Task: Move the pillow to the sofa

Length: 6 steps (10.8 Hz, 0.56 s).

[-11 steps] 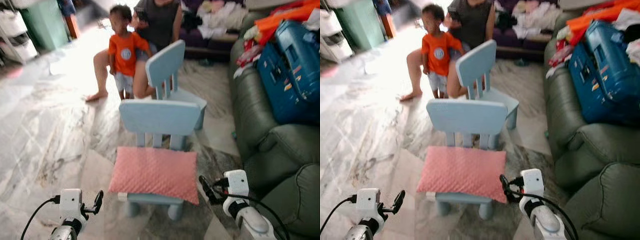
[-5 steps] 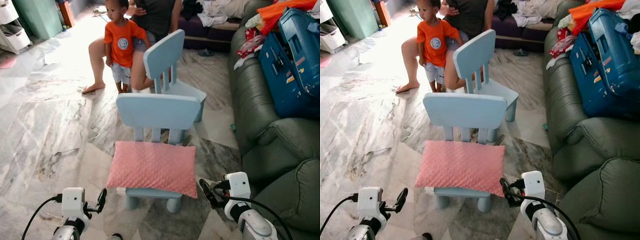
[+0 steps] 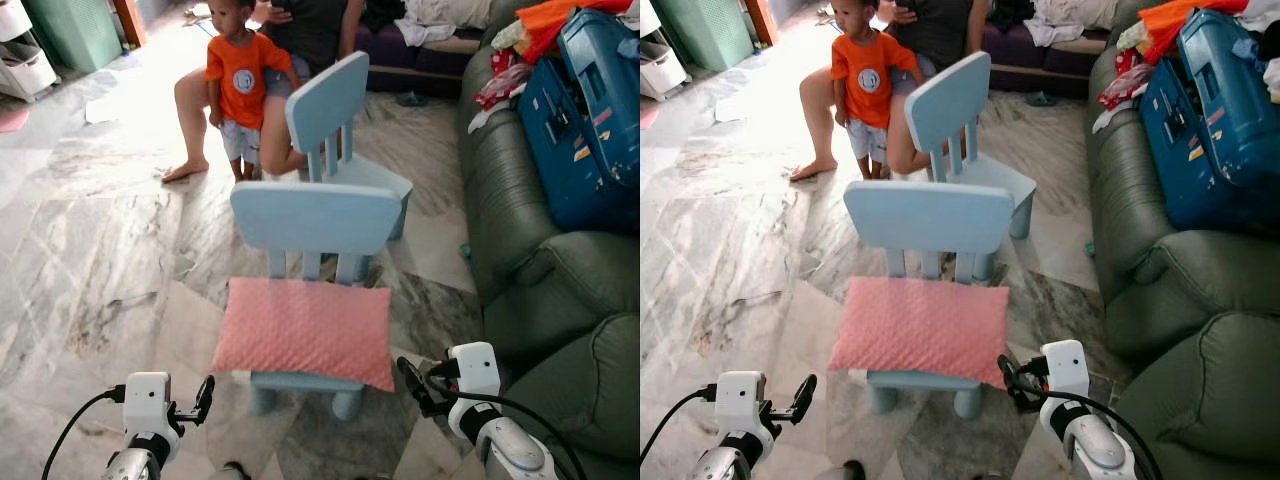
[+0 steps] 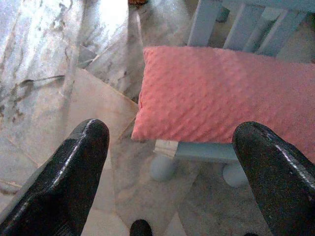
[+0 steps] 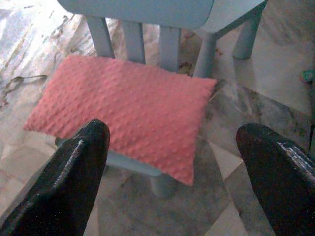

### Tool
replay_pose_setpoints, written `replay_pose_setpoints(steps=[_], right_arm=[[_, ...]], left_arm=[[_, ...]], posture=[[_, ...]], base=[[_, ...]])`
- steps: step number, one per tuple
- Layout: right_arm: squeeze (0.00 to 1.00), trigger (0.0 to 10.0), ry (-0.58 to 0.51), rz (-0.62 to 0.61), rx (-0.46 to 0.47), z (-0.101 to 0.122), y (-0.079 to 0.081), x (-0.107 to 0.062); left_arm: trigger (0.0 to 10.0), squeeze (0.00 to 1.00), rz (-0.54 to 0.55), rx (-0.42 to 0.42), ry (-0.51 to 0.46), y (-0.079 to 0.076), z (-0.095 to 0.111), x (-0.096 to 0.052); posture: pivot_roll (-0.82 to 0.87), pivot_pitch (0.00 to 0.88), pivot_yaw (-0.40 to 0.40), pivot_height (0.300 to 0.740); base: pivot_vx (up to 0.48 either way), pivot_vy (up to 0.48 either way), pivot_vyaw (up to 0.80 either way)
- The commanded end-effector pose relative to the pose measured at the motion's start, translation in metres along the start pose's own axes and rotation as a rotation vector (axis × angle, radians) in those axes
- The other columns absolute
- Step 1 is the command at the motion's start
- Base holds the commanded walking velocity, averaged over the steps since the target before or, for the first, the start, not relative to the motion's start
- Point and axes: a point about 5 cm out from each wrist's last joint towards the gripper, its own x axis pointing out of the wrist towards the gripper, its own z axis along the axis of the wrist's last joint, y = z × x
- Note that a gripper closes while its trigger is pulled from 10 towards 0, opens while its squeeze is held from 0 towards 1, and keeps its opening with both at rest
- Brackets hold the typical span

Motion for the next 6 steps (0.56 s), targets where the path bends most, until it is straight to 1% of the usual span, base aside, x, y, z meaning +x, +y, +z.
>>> replay_pose_setpoints(steps=[1,5,6], right_arm=[[0.0,10.0,0.012,0.0,0.001,-0.0011,-0.0003,-0.0026],[0.0,10.0,0.015,0.001,0.005,-0.0013,0.0007,-0.0019],[0.0,10.0,0.015,0.002,0.005,-0.0012,0.0008,-0.0018]], left_arm=[[10.0,0.0,0.007,-0.004,0.028,-0.0004,-0.0053,-0.0039],[10.0,0.0,0.009,-0.002,0.043,-0.0007,-0.0055,-0.0038],[10.0,0.0,0.008,-0.002,0.045,-0.0008,-0.0053,-0.0038]], posture=[[-0.05,0.19,-0.022,0.673],[-0.05,0.187,-0.019,0.59],[-0.05,0.186,-0.019,0.575]], base=[[0.0,0.0,0.0],[0.0,0.0,0.0],[0.0,0.0,0.0]])
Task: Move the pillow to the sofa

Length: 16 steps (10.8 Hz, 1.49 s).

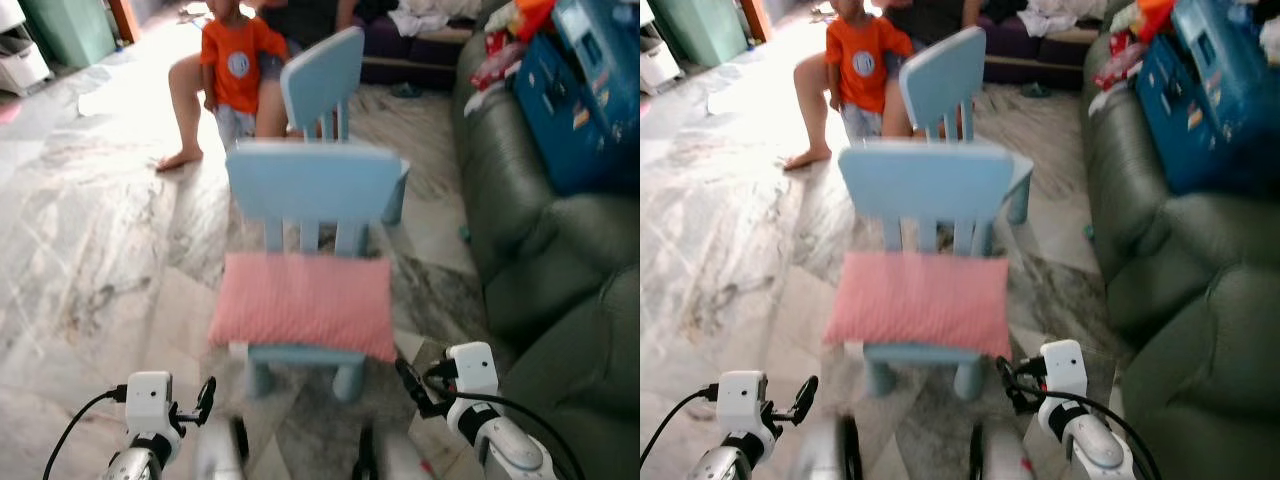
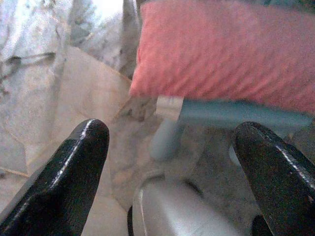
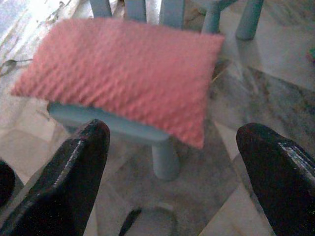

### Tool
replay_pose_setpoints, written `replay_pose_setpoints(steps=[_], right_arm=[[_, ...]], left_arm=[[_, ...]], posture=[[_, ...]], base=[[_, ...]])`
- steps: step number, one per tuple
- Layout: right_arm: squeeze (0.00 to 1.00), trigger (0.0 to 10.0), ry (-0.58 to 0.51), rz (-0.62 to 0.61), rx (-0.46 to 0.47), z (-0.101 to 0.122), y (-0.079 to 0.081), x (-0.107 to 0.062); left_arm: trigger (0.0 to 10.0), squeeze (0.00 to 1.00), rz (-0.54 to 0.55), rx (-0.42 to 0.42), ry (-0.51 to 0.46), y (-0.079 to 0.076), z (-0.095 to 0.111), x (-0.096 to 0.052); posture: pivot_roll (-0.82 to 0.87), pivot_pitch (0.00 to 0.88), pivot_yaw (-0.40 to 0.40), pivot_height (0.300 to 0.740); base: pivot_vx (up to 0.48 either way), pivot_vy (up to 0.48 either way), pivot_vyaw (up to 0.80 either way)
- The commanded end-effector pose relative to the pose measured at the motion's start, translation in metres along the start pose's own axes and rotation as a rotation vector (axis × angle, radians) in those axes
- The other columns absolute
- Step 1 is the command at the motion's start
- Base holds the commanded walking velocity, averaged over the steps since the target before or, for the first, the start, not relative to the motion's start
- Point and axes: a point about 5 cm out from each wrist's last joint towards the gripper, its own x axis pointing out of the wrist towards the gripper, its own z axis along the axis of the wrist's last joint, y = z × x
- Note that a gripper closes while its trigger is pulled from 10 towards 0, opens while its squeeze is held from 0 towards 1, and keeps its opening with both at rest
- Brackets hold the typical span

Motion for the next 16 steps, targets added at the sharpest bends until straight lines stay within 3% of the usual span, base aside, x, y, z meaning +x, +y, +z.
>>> replay_pose_setpoints(steps=[1,13,15,16], right_arm=[[0.0,10.0,0.007,-0.006,0.005,-0.001,-0.001,-0.002],[0.0,10.0,0.007,0.006,0.006,-0.002,0.001,0.0],[0.0,10.0,-0.009,0.004,-0.006,0.003,0.0,0.001],[0.0,10.0,-0.057,0.007,-0.032,0.017,-0.002,0.004]], left_arm=[[10.0,0.0,0.008,0.003,0.027,0.001,-0.005,-0.003],[10.0,0.0,0.042,0.03,0.027,0.006,-0.006,-0.001],[10.0,0.0,0.095,0.052,-0.053,0.008,0.017,0.008],[10.0,0.0,0.147,0.074,-0.166,0.008,0.047,0.017]], posture=[[-0.05,0.184,-0.018,0.55],[-0.04,0.183,-0.016,0.32],[-0.05,0.186,-0.018,0.3],[-0.05,0.184,-0.019,0.3]], base=[[0.0,0.0,0.0],[0.0,0.0,0.0],[0.0,0.0,0.0],[0.0,0.0,0.0]])
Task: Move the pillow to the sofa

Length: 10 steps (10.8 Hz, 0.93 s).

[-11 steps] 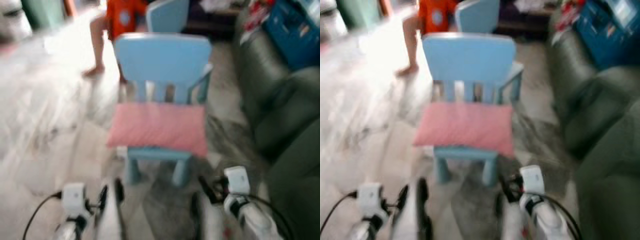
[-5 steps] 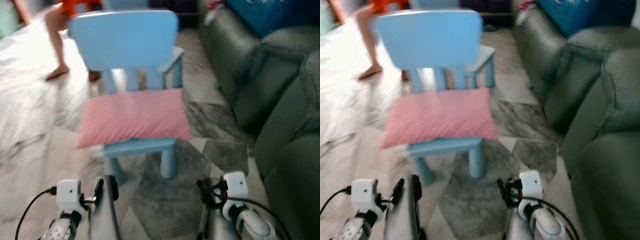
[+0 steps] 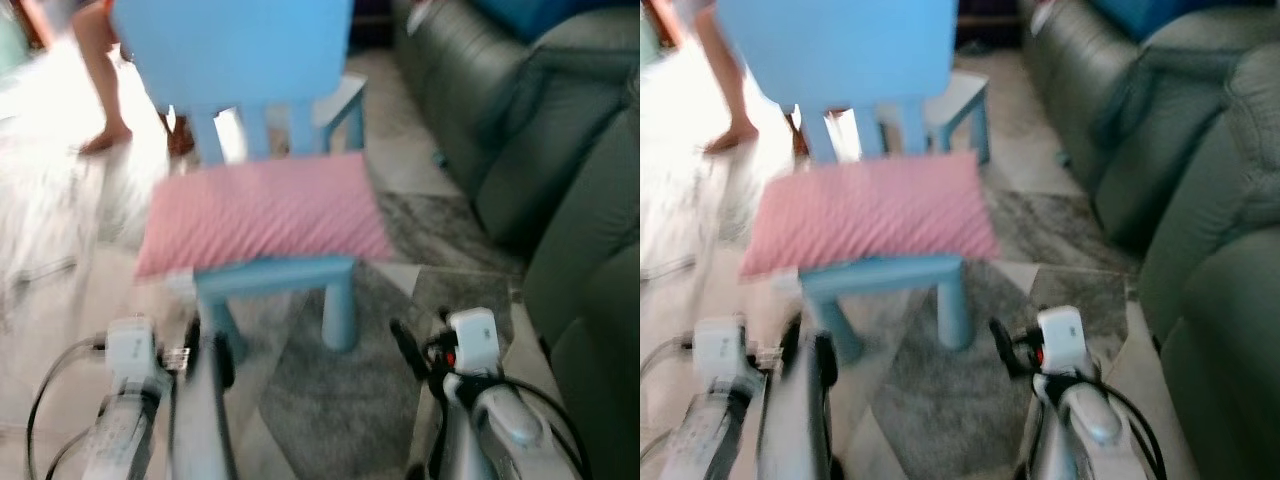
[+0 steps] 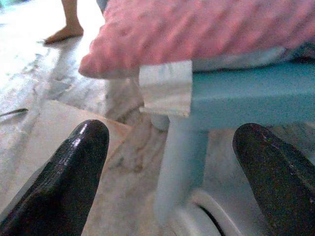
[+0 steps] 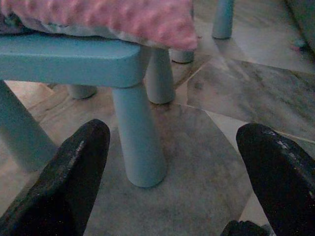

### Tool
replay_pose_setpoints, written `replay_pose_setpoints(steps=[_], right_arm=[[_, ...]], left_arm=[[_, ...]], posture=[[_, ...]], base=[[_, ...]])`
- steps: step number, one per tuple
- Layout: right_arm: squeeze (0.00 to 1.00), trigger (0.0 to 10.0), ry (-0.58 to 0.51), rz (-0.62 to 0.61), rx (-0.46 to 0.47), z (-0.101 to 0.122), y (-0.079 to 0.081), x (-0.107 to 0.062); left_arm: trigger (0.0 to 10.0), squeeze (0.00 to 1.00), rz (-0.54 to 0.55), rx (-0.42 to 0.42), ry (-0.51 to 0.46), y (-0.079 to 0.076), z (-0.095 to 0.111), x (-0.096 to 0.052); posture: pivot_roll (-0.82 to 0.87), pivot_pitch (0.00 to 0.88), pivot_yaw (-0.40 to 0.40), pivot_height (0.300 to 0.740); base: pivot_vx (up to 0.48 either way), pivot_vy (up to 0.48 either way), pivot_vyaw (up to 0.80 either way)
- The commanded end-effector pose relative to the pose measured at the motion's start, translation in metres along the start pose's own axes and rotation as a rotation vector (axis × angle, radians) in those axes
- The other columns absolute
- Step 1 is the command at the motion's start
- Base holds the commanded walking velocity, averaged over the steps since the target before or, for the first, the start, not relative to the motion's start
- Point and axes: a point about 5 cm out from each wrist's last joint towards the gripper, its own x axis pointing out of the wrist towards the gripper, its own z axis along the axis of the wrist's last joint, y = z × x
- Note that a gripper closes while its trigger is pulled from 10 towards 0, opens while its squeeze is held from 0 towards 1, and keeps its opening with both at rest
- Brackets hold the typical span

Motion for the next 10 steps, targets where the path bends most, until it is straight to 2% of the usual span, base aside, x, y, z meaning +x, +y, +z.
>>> replay_pose_setpoints(steps=[1,4,5,7,8,10], right_arm=[[0.0,10.0,0.11,-0.019,0.027,-0.022,-0.005,-0.009],[0.0,10.0,-0.012,-0.016,0.018,0.016,-0.007,0.003],[0.0,10.0,-0.102,-0.02,0.018,0.044,-0.01,0.012],[0.0,10.0,-0.205,-0.033,0.007,0.08,-0.017,0.023],[0.0,10.0,-0.282,-0.052,0.004,0.109,-0.026,0.031],[0.0,10.0,-0.352,-0.001,0.026,0.147,-0.033,0.052]], left_arm=[[10.0,0.0,0.052,0.03,0.113,0.007,-0.02,-0.008],[10.0,0.0,0.163,0.049,-0.093,0.013,0.036,0.017],[10.0,0.0,0.21,0.043,-0.179,0.02,0.065,0.028],[10.0,0.0,0.272,0.025,-0.246,0.034,0.094,0.036],[10.0,0.0,0.326,0.01,-0.3,0.046,0.116,0.042],[10.0,0.0,0.412,-0.032,-0.329,0.068,0.14,0.052]], posture=[[-0.05,0.184,-0.019,0.3],[-0.07,0.181,-0.018,0.3],[-0.07,0.182,-0.017,0.3],[-0.07,0.191,-0.014,0.3],[-0.07,0.194,-0.013,0.3],[-0.06,0.199,-0.016,0.3]], base=[[0.0,0.0,0.0],[0.0,0.0,0.0],[0.0,0.0,0.0],[0.0,0.0,0.0],[0.0,0.0,0.0],[0.0,0.0,0.0]])
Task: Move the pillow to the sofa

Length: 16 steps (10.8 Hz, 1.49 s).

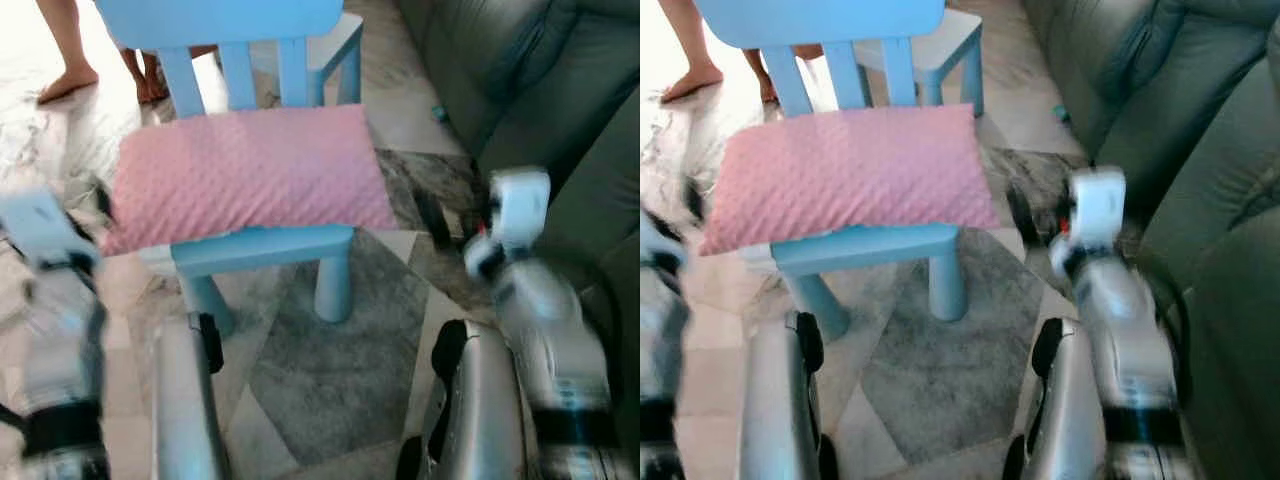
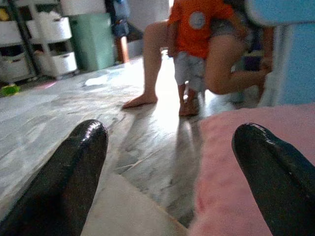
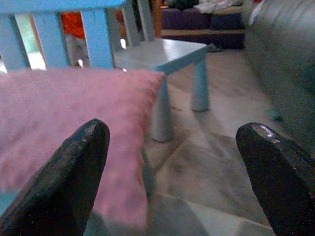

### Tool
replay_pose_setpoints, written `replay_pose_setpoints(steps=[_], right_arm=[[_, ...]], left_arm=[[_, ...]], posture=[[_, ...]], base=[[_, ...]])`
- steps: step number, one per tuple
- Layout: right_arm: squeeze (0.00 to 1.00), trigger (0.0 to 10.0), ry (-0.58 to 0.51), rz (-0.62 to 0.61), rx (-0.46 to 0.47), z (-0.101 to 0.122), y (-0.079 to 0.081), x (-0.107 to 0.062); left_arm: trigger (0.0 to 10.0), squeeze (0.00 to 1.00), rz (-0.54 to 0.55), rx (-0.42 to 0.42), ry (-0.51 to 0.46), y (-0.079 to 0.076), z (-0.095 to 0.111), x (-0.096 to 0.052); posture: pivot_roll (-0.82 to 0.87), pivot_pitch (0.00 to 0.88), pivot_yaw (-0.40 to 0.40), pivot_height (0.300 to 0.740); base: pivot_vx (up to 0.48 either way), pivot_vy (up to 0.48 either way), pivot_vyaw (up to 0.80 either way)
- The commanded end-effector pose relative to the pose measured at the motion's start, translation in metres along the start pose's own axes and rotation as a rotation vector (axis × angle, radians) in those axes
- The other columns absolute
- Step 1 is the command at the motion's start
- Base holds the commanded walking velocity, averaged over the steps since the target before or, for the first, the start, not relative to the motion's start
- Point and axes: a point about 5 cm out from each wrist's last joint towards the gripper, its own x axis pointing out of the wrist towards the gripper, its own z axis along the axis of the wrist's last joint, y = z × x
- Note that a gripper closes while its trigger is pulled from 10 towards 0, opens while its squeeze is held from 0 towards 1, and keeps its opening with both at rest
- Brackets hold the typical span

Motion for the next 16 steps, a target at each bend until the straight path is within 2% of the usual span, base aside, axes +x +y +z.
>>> replay_pose_setpoints(steps=[1,2,3,5,6,8,9,10,11,12,13,14,16], right_arm=[[0.0,10.0,0.016,0.03,0.067,-0.002,-0.002,0.005],[0.0,10.0,0.016,0.117,0.119,0.002,0.008,0.026],[0.0,10.0,0.005,0.16,0.158,0.007,0.016,0.044],[0.0,10.0,-0.003,0.22,0.155,0.016,0.027,0.069],[0.0,10.0,0.004,0.236,0.131,0.019,0.031,0.078],[0.0,10.0,-0.009,0.174,-0.076,0.027,0.033,0.09],[0.0,10.0,-0.016,0.159,-0.118,0.028,0.032,0.091],[0.0,10.0,-0.016,0.14,-0.107,0.029,0.031,0.094],[0.0,10.0,-0.019,0.127,-0.114,0.029,0.03,0.095],[0.0,10.0,-0.025,0.118,-0.123,0.03,0.029,0.095],[0.0,10.0,-0.037,0.095,-0.129,0.033,0.026,0.096],[0.0,10.0,-0.05,0.077,-0.126,0.037,0.024,0.098],[0.0,10.0,-0.048,0.042,-0.06,0.042,0.019,0.1]], left_arm=[[10.0,0.0,0.056,0.01,0.035,0.012,-0.006,0.003],[10.0,0.0,0.099,-0.041,0.1,0.019,-0.014,0.014],[10.0,0.0,0.113,-0.107,0.137,0.02,-0.017,0.022],[10.0,0.0,0.053,-0.173,0.14,0.011,-0.012,0.039],[10.0,0.0,0.019,-0.193,0.121,0.003,-0.004,0.047],[10.0,0.0,-0.052,-0.227,0.107,-0.02,0.011,0.062],[10.0,0.0,-0.059,-0.238,0.107,-0.023,0.012,0.063],[10.0,0.0,-0.082,-0.279,0.096,-0.032,0.017,0.067],[10.0,1.0,-0.094,-0.291,0.085,-0.037,0.021,0.068],[10.0,0.71,-0.101,-0.287,0.087,-0.043,0.023,0.07],[10.0,0.0,-0.118,-0.296,0.093,-0.049,0.024,0.072],[10.0,0.0,-0.125,-0.317,0.099,-0.05,0.026,0.073],[10.0,0.0,-0.112,-0.408,0.128,-0.052,0.031,0.077]], posture=[[-0.05,0.202,-0.021,0.3],[-0.04,0.209,-0.023,0.3],[-0.03,0.218,-0.027,0.3],[-0.02,0.241,-0.029,0.3],[-0.01,0.256,-0.029,0.3],[-0.01,0.278,-0.028,0.3],[-0.01,0.279,-0.027,0.3],[-0.01,0.286,-0.025,0.3],[-0.01,0.286,-0.024,0.3],[-0.01,0.289,-0.022,0.3],[-0.01,0.289,-0.021,0.3],[-0.01,0.29,-0.02,0.3],[-0.01,0.296,-0.018,0.3]], base=[[0.0,0.0,0.0],[0.0,0.0,0.0],[0.0,0.0,0.0],[0.0,0.0,0.0],[0.0,0.0,0.0],[0.0,0.0,0.0],[0.0,0.0,0.0],[0.0,0.0,0.0],[0.0,0.0,0.0],[0.0,0.0,0.0],[0.0,0.0,0.0],[0.0,0.0,0.0],[0.0,0.0,0.0]])
